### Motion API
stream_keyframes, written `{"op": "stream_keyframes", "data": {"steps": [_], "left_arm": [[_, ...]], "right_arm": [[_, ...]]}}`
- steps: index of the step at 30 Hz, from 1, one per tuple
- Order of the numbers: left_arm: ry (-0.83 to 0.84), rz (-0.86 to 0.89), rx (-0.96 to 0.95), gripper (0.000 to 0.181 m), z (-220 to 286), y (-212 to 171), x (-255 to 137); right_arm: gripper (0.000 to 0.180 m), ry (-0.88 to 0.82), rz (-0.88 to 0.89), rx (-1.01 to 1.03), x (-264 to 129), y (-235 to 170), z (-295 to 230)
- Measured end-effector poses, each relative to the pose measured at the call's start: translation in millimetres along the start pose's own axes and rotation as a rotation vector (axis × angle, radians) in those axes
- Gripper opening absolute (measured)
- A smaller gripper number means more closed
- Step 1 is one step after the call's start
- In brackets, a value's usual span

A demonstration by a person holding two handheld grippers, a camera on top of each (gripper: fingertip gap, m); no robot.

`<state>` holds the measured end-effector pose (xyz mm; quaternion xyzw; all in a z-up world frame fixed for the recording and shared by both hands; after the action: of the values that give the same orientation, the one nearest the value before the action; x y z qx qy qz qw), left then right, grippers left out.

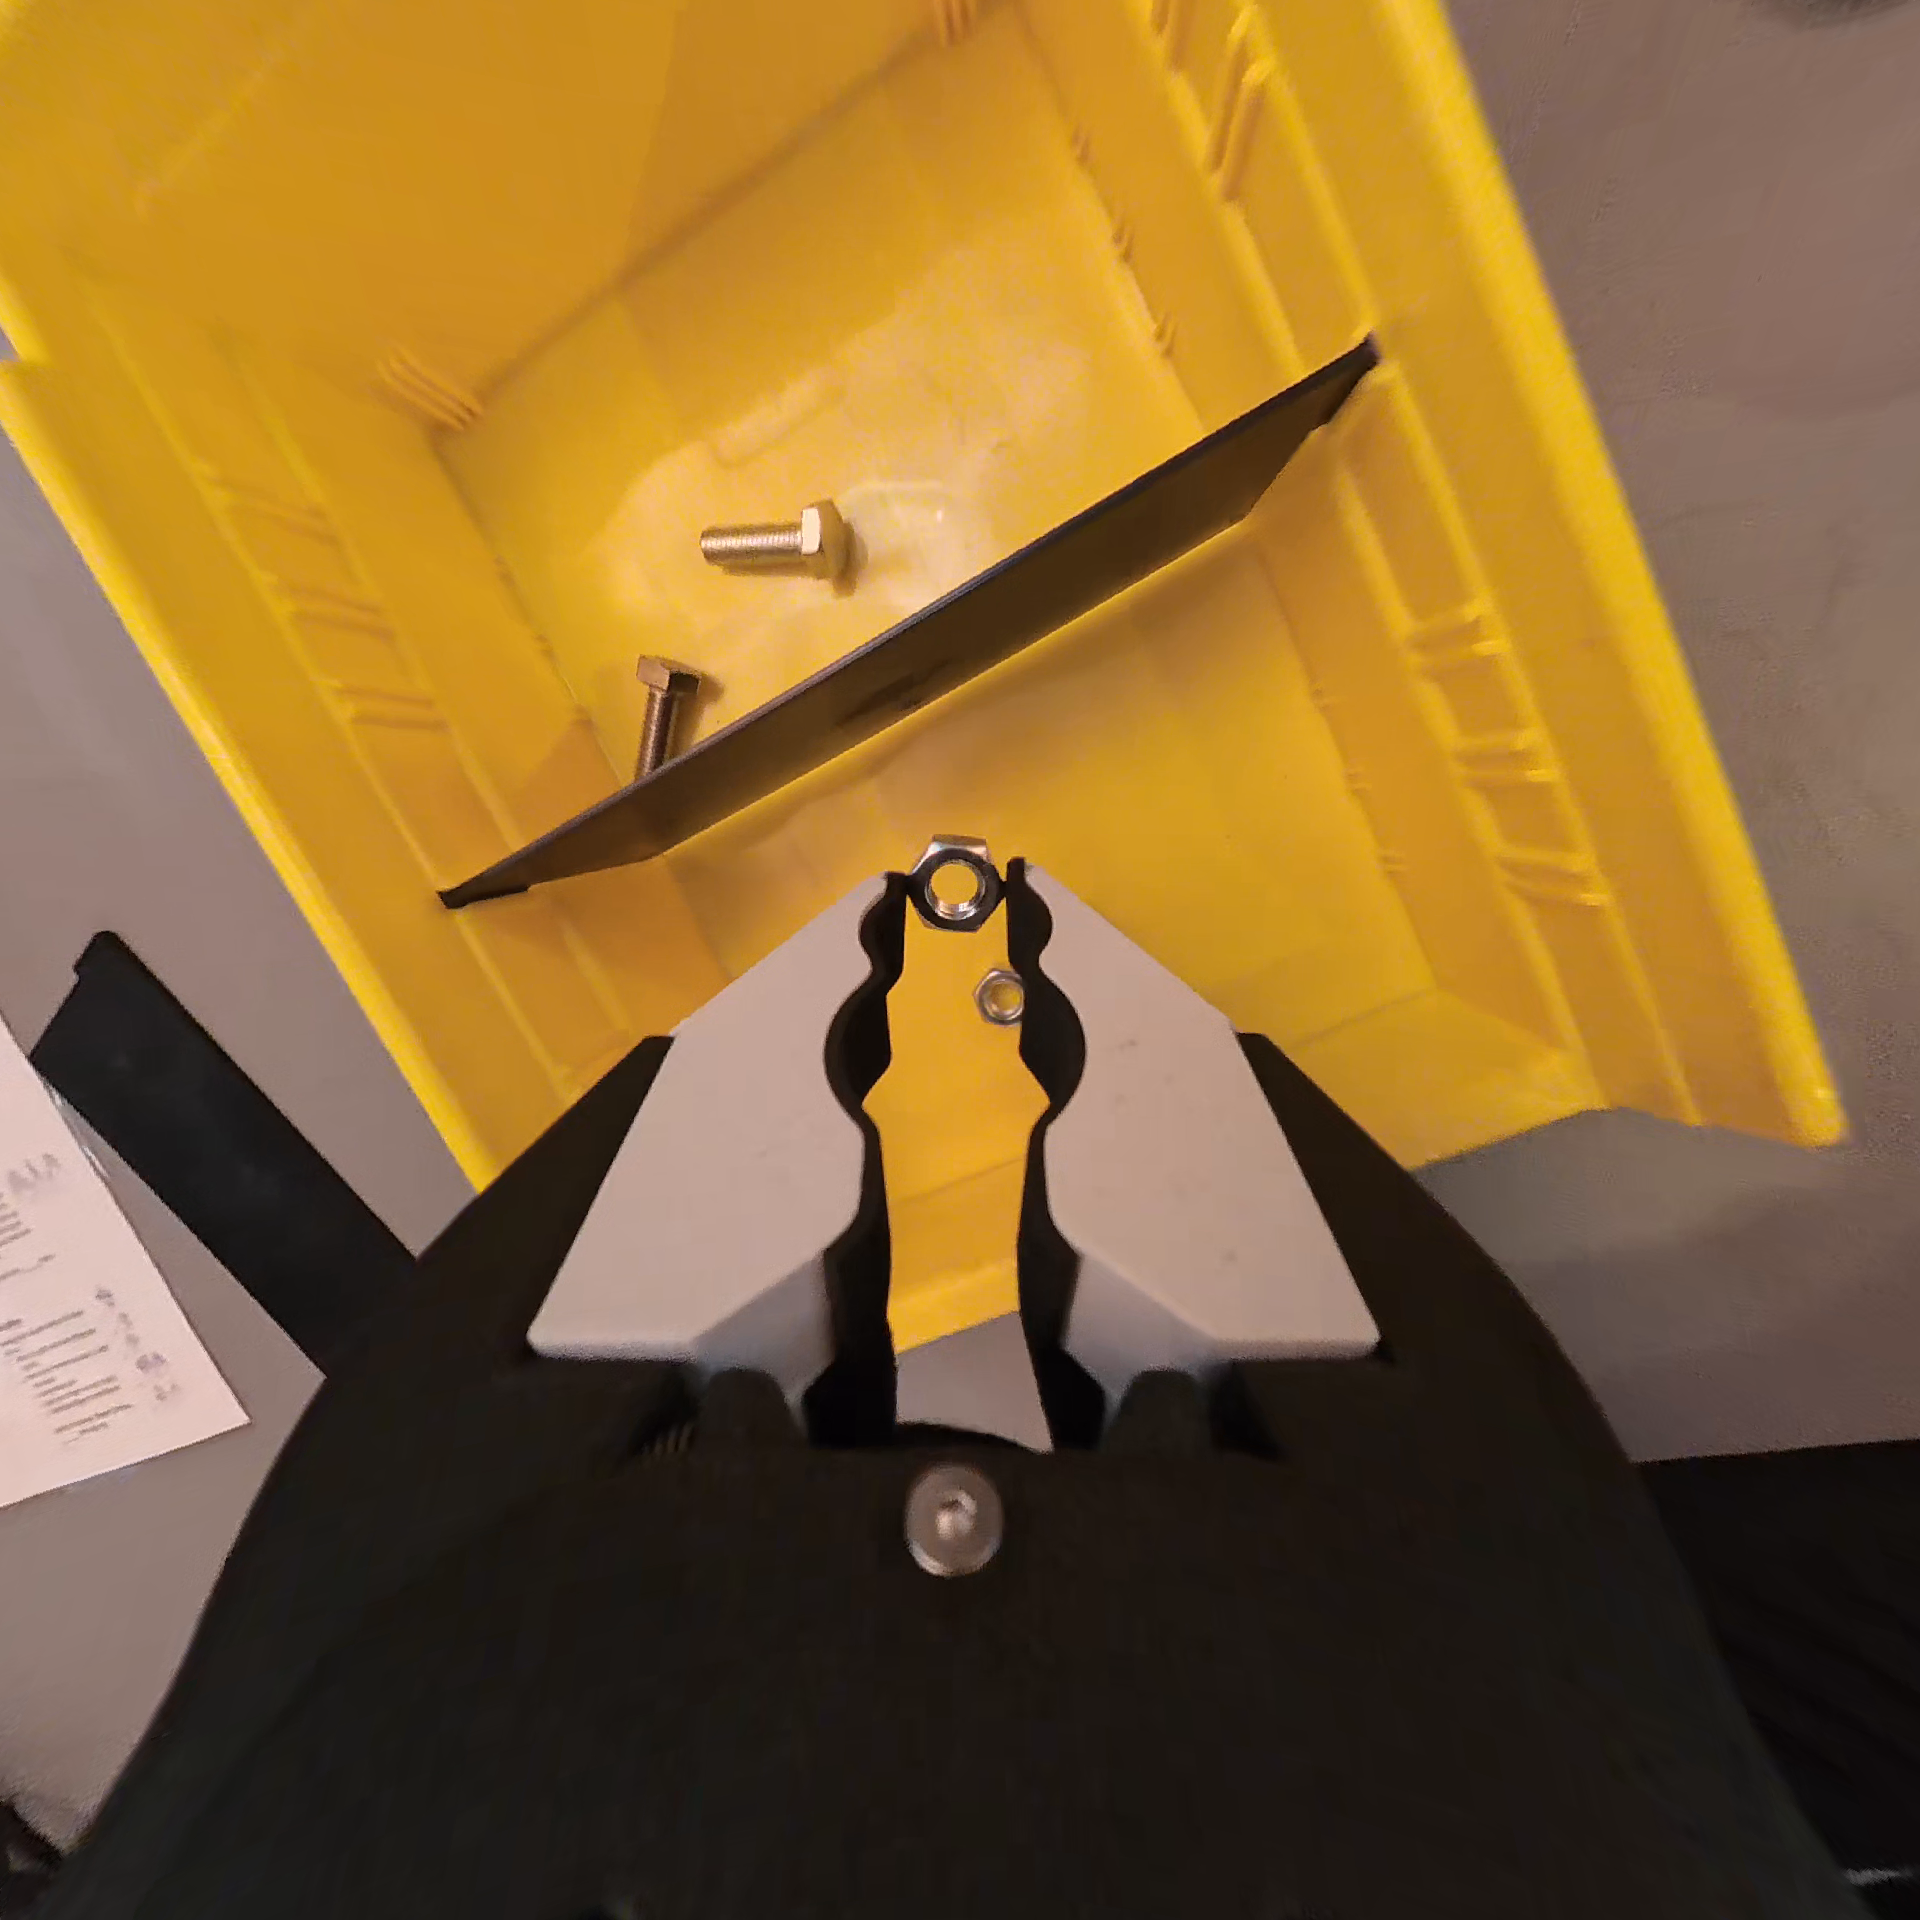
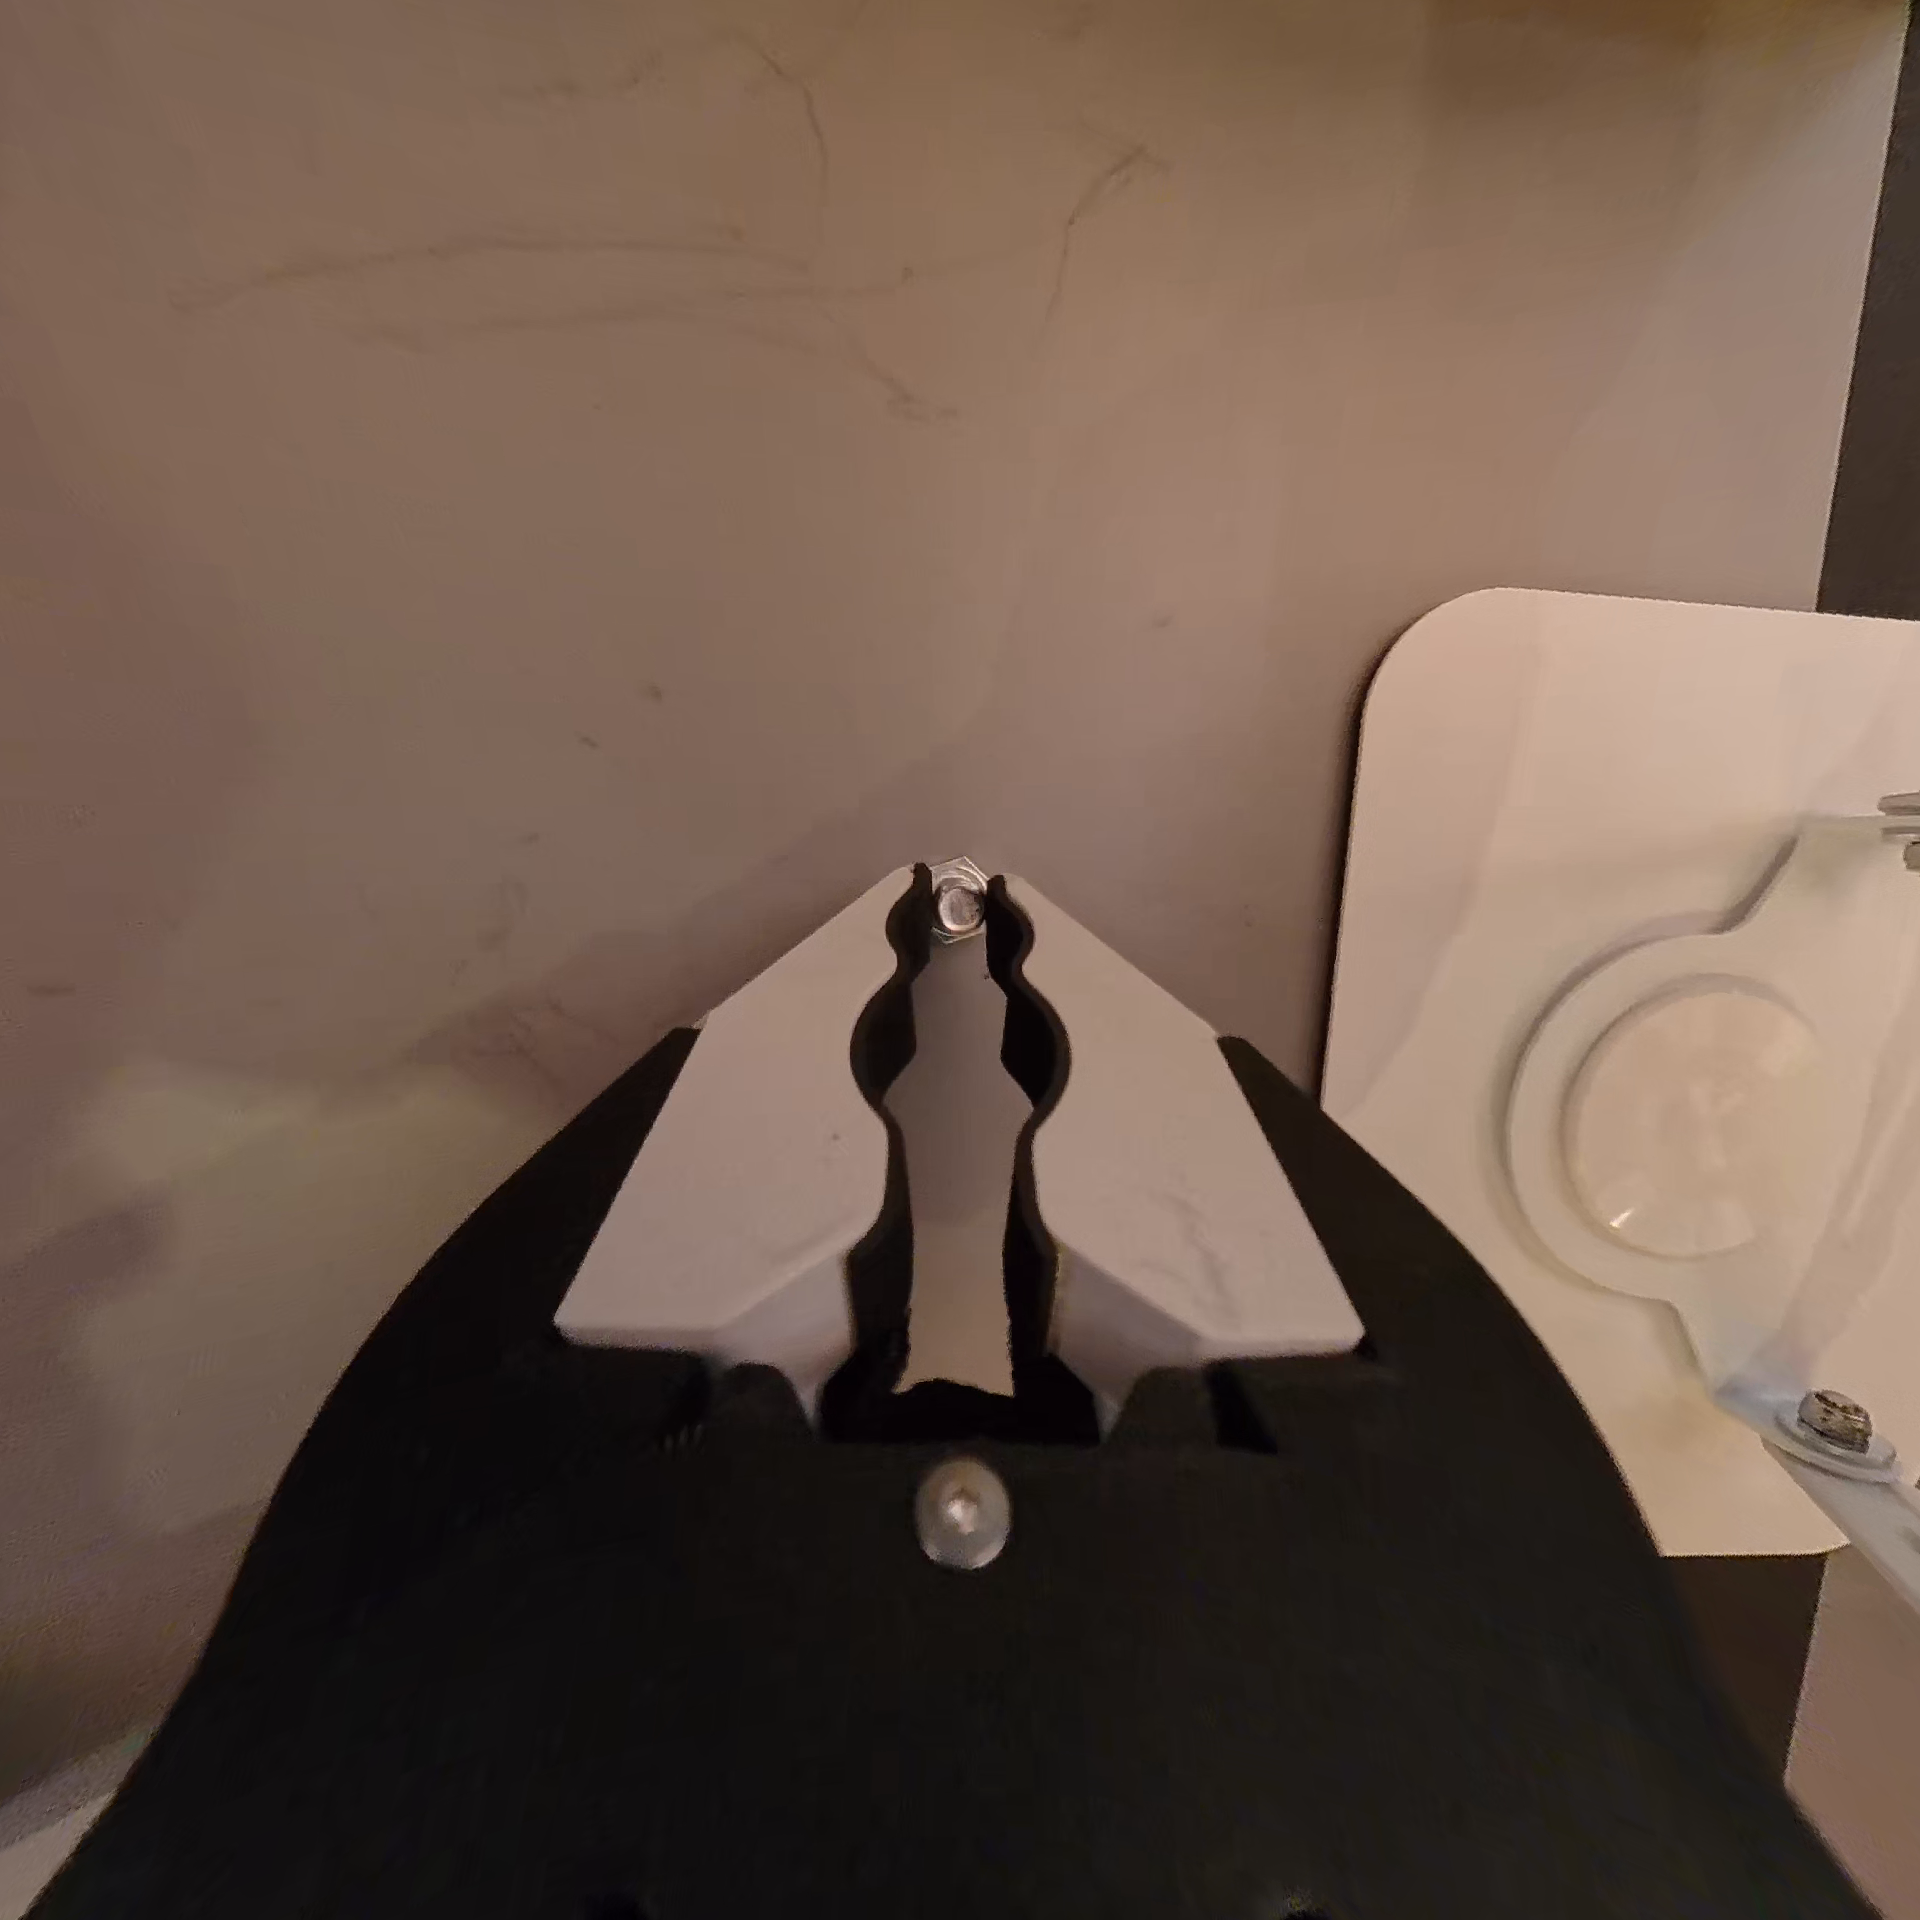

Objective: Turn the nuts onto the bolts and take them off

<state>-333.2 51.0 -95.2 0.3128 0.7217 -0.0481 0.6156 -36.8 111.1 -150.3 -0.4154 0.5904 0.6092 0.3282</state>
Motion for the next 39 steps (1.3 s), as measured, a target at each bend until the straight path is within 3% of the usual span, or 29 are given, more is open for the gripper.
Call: {"op": "stream_keyframes", "data": {"steps": [1,10,17,20,25,32,39], "left_arm": [[0.006,0.01,0.007,0.017,1,4,-4],[0.066,0.099,0.088,0.017,19,40,-45],[0.019,0.271,0.163,0.018,54,86,-69],[-0.076,0.406,0.18,0.017,79,111,-76],[-0.39,0.745,0.134,0.018,126,154,-101],[-0.734,0.988,0.073,0.018,155,169,-126],[-0.869,1.093,0.058,0.017,163,172,-137]], "right_arm": [[0.009,-0.004,0.001,0.002,0,0,1],[0.021,-0.01,0.083,0.014,-20,10,2],[0.028,-0.08,0.334,-0.003,-71,43,7],[0.034,-0.128,0.535,-0.055,-100,72,2],[0.04,-0.197,0.825,-0.153,-140,106,-15],[0.037,-0.252,0.915,-0.273,-149,120,-34],[0.03,-0.25,0.967,-0.293,-148,127,-43]]}}
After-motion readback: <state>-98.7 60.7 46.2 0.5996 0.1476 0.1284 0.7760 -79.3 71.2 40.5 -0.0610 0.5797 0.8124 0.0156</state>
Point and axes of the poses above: each gripper's, where its closed fingertips meet, x out along the fingers, y out of its top, z = x × y across the jaws, the point moved 2 cm from there along -x, back along the fingers, and after that the axes turned 14 degrees about x, right-handed, at the moved point
